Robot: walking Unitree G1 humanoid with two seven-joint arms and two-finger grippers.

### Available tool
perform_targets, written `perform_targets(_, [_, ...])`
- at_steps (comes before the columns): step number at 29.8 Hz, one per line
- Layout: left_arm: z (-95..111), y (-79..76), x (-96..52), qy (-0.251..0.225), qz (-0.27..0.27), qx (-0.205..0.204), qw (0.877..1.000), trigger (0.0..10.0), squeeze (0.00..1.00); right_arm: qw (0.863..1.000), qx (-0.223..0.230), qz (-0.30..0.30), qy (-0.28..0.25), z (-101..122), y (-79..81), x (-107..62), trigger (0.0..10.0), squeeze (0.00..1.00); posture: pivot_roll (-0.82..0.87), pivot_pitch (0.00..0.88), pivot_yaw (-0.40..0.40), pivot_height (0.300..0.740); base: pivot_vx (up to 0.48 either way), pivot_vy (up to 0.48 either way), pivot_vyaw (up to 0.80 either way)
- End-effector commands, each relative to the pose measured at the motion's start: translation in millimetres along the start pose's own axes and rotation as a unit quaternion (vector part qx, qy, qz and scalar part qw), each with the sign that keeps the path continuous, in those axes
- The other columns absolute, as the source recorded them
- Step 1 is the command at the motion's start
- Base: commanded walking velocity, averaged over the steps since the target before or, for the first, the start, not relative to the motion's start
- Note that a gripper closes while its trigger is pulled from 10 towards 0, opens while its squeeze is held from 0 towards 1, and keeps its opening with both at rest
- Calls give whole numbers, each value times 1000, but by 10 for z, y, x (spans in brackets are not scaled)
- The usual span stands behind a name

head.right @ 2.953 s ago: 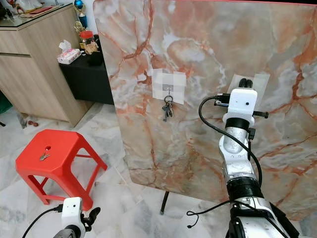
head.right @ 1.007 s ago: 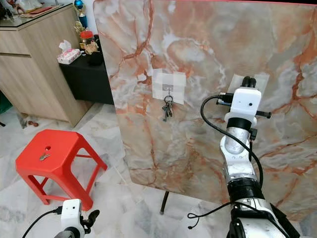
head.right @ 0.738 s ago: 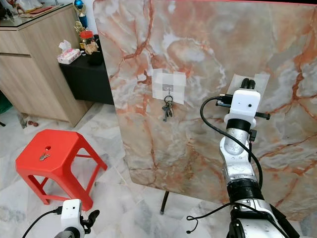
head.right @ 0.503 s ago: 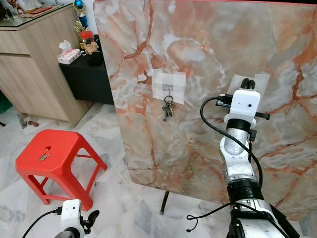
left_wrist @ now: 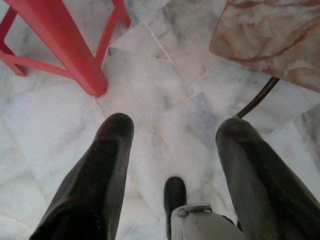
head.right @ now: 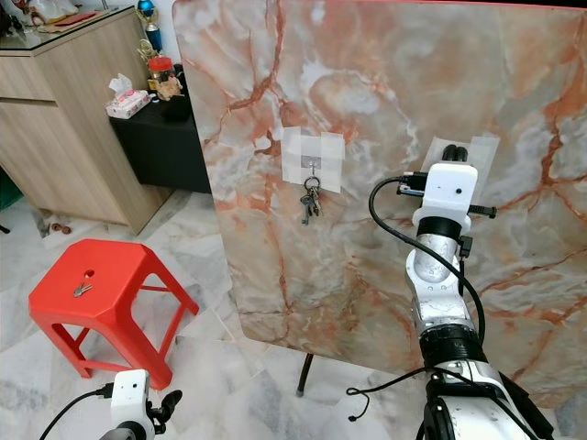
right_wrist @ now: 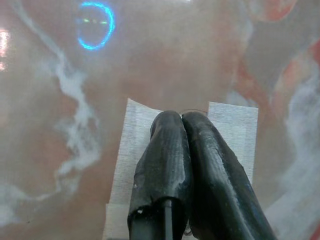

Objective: Hang keys on a hook

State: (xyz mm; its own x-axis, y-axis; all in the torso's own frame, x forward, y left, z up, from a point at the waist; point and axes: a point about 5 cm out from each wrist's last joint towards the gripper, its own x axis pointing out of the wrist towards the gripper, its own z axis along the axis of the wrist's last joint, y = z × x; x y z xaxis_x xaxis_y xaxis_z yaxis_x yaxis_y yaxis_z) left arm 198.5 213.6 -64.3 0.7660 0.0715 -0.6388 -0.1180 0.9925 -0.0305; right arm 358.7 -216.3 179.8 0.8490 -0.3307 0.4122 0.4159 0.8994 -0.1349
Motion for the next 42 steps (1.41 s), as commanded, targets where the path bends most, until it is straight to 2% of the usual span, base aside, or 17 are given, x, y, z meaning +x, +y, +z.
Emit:
perform_targets(1, [-31,39,-9,13,4,1,1000,10000,0,1000,5,1,-14,66,5,57,10000,0,23,0,10,740,0,0,0])
perform_targets(26, [-31,24,-6,13,3,2,1000,10000,0,1000,-1,-8,-23,90,-50,129,10000,0,27,1,13,740,0,0,0])
perform_targets(42, [-28,52,-14,9,6,3,1000,10000,0,1000,-15,9,-4,-7,-44,130,10000,0,32,4,13,740,0,0,0])
